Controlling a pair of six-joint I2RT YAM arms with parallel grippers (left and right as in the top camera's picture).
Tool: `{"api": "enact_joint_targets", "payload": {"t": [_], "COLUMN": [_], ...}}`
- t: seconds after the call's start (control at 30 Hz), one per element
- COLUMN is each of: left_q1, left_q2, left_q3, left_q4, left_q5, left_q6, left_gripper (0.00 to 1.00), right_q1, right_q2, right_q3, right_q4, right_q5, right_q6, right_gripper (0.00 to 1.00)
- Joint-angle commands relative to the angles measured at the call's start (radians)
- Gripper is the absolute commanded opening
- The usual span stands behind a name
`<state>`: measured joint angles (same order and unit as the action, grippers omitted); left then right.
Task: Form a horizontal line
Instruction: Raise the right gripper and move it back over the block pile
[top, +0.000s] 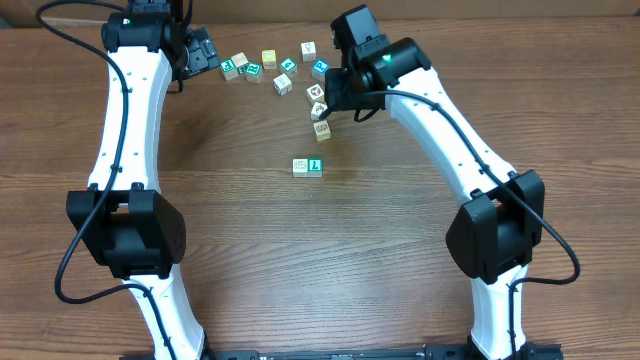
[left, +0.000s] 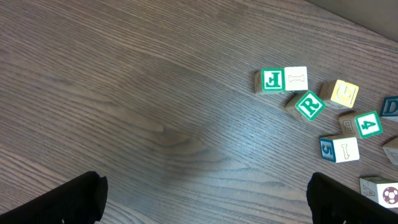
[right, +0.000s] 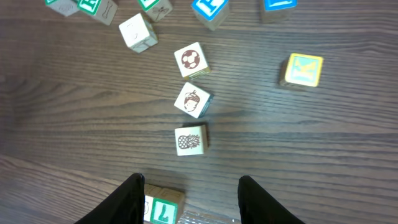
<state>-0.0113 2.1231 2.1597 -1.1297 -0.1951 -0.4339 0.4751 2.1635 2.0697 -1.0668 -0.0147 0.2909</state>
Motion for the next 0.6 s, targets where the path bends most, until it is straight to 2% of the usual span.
{"api": "enact_joint_targets", "payload": {"t": [0.0,0.07,0.13,0.3,0.37,0.4,0.47,0.53,0.57], "left_q1": [0.0,0.0,0.0,0.0,0.0,0.0,0.0,0.0,0.0], "left_q2": [-0.004,-0.004,-0.004,-0.004,-0.004,-0.004,-0.004,-0.004,-0.004], "left_q3": [0.013,0.013,0.013,0.013,0.013,0.013,0.013,0.013,0.013], "left_q4": [0.001,0.001,0.001,0.001,0.001,0.001,0.001,0.002,0.001], "left_q5": [-0.003,-0.003,-0.003,-0.003,-0.003,-0.003,-0.003,-0.003,-0.003], "left_q6": [0.011,0.011,0.011,0.011,0.012,0.011,0.011,0.011,0.011], "left_gripper": [1.0,1.0,1.0,1.0,1.0,1.0,1.0,1.0,1.0], "right_q1": [0.031,0.037,0.04,0.044,0.05,0.054,0.063,0.067,0.068], "right_q2": [0.032,0.046,0.063,0.095,0.098,0.099,0.104,0.106,0.106], "right_q3": [-0.007,-0.007,-0.007,-0.016,-0.023,-0.023,-0.023,-0.023,-0.024], "right_q4": [0.006,0.013,0.021,0.017,0.014,0.011,0.01,0.014,0.018], "right_q5": [0.002,0.003,0.003,-0.006,-0.013,-0.013,-0.013,-0.012,-0.012], "right_q6": [-0.008,-0.008,-0.008,-0.008,-0.008,-0.008,-0.008,-0.008,-0.008], "right_gripper": [0.46,0.55,0.57,0.56,0.5,0.44,0.28,0.07,0.05]}}
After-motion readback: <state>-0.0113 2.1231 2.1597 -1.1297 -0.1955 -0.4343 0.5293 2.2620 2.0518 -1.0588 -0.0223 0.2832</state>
